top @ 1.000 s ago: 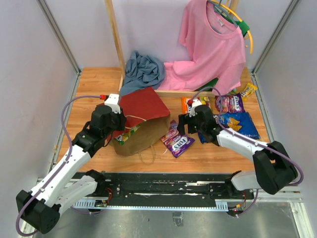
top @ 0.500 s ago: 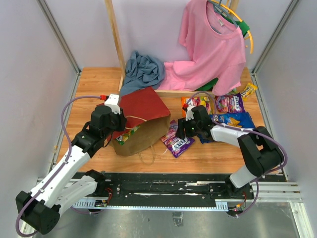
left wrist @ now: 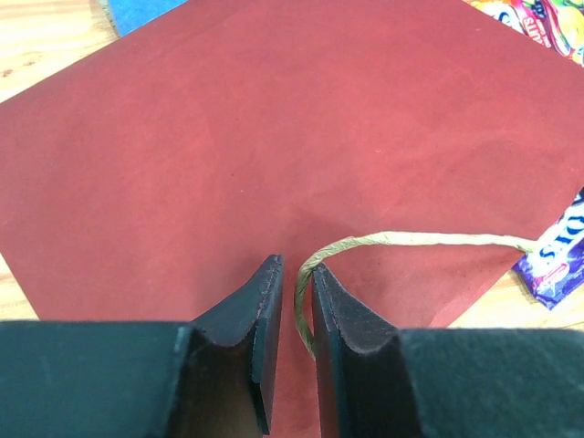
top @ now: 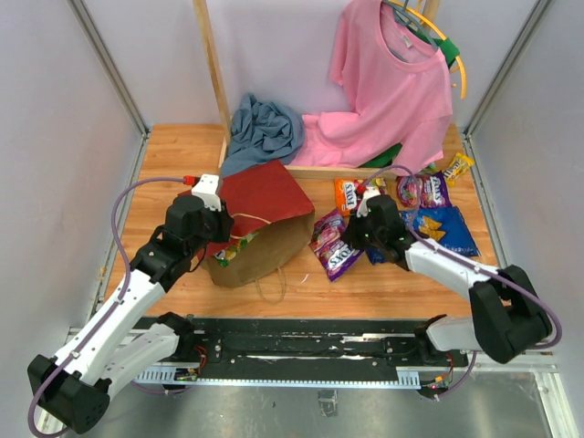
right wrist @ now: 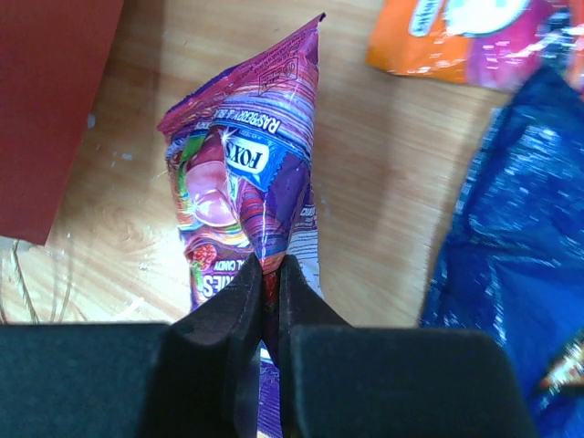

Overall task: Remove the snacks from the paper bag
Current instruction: Adjust the snack at the center of the board, then adjust the paper bag at the center of the board.

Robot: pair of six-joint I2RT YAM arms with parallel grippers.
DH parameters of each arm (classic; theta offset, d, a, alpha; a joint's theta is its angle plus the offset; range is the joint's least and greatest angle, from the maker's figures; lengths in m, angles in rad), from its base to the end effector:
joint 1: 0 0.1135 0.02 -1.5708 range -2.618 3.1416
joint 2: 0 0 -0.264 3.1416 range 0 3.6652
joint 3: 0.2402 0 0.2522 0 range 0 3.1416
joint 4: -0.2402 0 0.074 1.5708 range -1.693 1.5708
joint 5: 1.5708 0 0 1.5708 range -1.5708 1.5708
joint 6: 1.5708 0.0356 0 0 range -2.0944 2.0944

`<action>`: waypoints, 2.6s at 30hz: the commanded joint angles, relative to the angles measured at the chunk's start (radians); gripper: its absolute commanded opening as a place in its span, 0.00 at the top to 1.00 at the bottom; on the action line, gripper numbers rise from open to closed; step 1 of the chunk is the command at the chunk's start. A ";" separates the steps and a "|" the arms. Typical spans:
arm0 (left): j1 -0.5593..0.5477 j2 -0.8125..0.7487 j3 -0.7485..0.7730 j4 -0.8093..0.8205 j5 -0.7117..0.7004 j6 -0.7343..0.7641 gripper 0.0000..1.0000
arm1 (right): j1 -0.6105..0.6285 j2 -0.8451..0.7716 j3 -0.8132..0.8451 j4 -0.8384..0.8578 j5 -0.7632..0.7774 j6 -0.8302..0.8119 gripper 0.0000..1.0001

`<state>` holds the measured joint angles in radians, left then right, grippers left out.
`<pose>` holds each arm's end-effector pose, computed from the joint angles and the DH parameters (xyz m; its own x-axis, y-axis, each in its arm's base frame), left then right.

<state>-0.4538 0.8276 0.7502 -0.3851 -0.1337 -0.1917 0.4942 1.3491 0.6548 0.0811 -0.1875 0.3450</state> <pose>0.1711 -0.0782 0.3000 -0.4560 0.0123 -0.8899 0.2449 0.9631 -0.1121 0.2413 0.1376 0.1977 -0.6798 0.0112 -0.7333 -0.3935 0.8382 0.3775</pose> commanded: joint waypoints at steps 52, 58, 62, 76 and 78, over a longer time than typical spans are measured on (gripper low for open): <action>0.007 -0.088 0.014 0.069 0.186 0.018 0.70 | 0.357 0.410 0.910 -0.323 -0.701 -0.485 0.43; 0.007 -0.086 0.019 0.064 0.168 0.016 0.65 | 0.363 0.433 0.940 -0.298 -0.715 -0.459 0.99; 0.007 -0.104 0.061 0.027 0.074 -0.014 0.22 | 0.364 0.416 0.926 -0.237 -0.597 -0.411 0.99; 0.007 -0.258 0.101 -0.209 -0.400 -0.422 0.00 | 0.397 0.236 0.744 -0.144 -0.144 -0.304 0.99; 0.007 -0.237 0.087 -0.178 -0.430 -0.430 0.00 | 0.427 0.181 0.708 -0.146 -0.079 -0.315 0.99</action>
<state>-0.4458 0.5526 0.8787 -0.5331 -0.3832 -0.5224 0.8612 1.6470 1.4136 -0.1242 -0.4061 0.0158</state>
